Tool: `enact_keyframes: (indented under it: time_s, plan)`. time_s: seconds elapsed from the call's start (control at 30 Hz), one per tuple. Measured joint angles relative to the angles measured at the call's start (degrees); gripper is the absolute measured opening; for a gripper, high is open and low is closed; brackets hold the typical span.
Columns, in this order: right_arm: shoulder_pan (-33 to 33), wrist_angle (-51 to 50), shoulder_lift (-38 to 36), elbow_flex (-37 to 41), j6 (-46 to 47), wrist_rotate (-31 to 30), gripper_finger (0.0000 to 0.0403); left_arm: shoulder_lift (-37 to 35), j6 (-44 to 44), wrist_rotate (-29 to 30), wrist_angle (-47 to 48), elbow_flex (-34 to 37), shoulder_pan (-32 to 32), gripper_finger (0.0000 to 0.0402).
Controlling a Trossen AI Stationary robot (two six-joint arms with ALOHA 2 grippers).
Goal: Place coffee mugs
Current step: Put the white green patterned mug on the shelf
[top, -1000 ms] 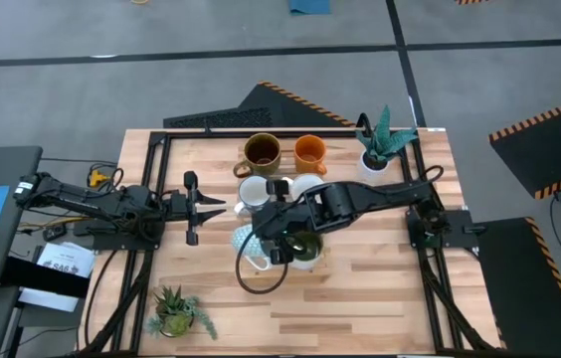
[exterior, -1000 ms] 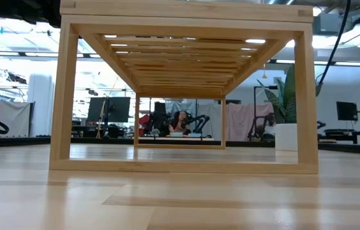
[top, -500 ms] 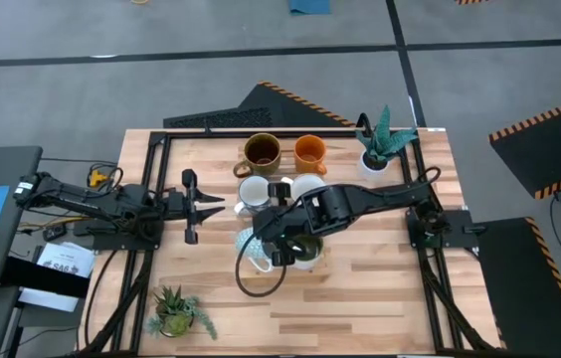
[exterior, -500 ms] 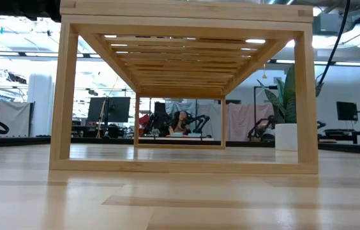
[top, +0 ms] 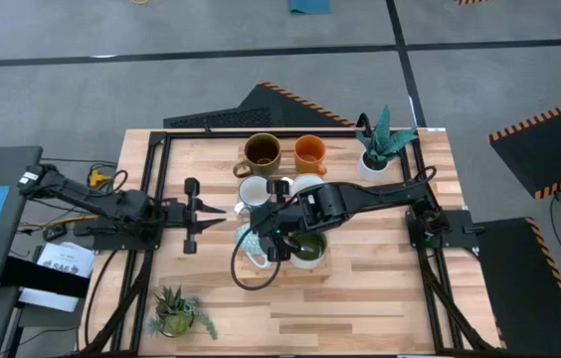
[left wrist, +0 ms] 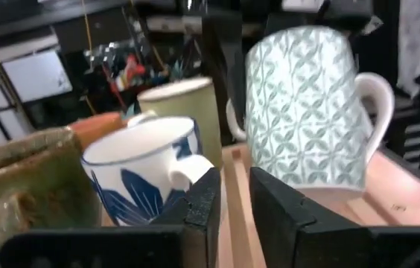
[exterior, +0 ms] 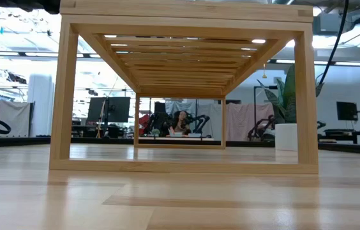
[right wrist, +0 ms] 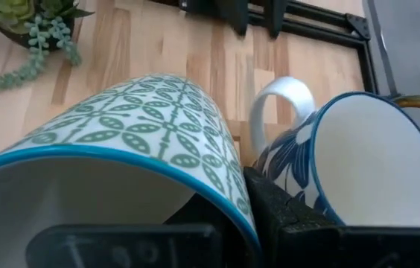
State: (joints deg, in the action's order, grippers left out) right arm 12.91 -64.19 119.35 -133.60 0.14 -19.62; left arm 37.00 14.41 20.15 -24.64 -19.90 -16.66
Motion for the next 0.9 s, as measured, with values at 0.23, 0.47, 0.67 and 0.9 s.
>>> enact_keyframes:
  time_s: [0.23, 0.47, 0.67, 0.9]
  plan:
    - [0.02, -0.05, 0.00, 0.00, -0.04, 0.02, 0.0052, 8.38, 0.05, 1.32, 6.34, -5.84, -0.28, 0.0007]
    - [0.00, -0.10, 0.00, 0.00, -0.11, 0.02, 0.0052, 11.92, -1.94, 1.72, 6.60, -9.28, -1.86, 0.0000]
    - [-0.58, -0.06, 0.00, 0.00, -0.09, 0.11, 0.0052, 10.94, -4.68, 7.57, 13.25, -12.11, -5.98, 0.0000]
    - [-1.14, -0.02, 0.00, -0.02, -0.07, 0.12, 0.0052, 10.81, -9.09, 8.86, 18.66, -14.55, -11.86, 0.0000]
